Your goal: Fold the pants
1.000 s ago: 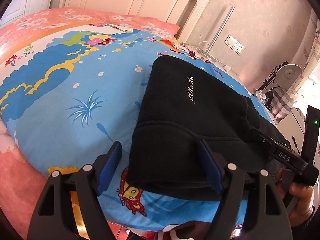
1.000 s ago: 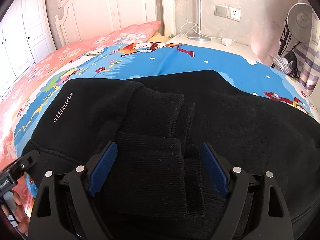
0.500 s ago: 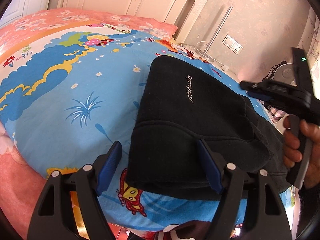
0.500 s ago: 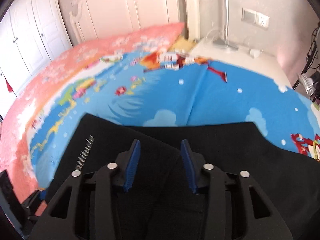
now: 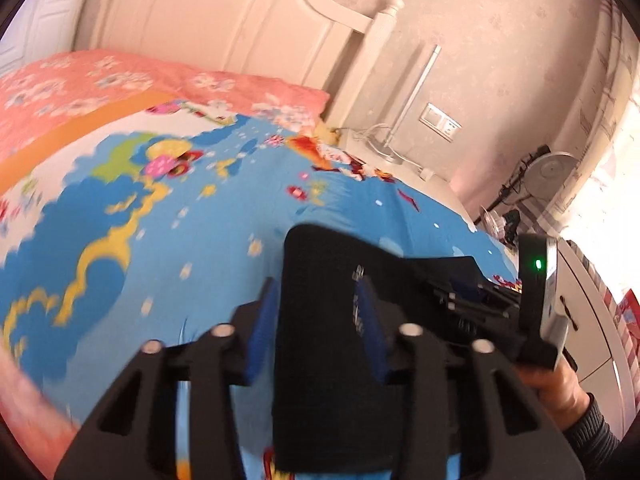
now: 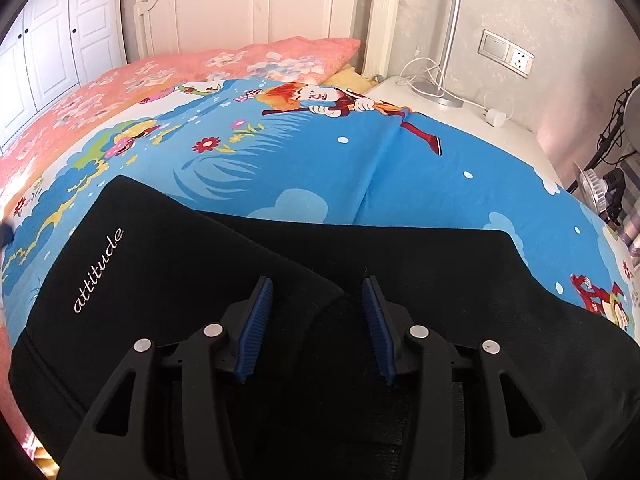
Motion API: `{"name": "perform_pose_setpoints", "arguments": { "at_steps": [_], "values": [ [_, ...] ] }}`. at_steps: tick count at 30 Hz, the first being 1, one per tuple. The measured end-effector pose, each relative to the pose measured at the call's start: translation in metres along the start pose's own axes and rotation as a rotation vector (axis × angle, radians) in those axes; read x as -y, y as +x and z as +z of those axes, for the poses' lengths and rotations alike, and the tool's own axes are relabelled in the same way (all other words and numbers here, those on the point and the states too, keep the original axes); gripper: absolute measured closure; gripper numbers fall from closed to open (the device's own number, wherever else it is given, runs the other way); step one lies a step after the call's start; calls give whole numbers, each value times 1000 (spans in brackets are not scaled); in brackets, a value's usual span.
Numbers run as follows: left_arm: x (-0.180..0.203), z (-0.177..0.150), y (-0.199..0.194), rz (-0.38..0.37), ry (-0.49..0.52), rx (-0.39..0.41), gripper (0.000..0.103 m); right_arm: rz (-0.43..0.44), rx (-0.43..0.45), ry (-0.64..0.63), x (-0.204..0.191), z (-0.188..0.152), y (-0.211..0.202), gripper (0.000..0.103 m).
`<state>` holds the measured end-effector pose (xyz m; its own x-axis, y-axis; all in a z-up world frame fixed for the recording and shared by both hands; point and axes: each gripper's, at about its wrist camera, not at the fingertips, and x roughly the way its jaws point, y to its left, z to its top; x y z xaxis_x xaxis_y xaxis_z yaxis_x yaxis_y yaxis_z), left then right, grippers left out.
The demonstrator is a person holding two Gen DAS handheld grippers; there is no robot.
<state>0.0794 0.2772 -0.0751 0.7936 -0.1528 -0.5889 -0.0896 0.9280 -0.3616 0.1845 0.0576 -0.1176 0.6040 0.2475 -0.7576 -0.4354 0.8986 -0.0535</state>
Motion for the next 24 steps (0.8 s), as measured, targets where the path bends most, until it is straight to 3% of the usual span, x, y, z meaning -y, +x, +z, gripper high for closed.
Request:
{"name": "perform_pose_setpoints", "arguments": {
  "at_steps": [2,5,7,10,11,17,24],
  "values": [
    [7,21,28,21,78,-43,77,18,-12,43,7,-1,4,47],
    [13,39,81,10,152,-168,77,61,-27,91,16,-1,6,44],
    [7,43,109,66,170,-225,76,48,-27,82,14,-2,6,42],
    [-7,47,122,93,103,-247,52,10,-16,58,9,-2,5,40],
    [-12,46,122,96,74,-240,49,7,-15,57,9,-2,5,39],
    [-35,33,72,29,-70,-124,51,19,-18,71,13,-3,6,38],
    [-61,-29,21,-155,-239,-98,48,7,-15,67,13,-3,6,36]
  ]
}}
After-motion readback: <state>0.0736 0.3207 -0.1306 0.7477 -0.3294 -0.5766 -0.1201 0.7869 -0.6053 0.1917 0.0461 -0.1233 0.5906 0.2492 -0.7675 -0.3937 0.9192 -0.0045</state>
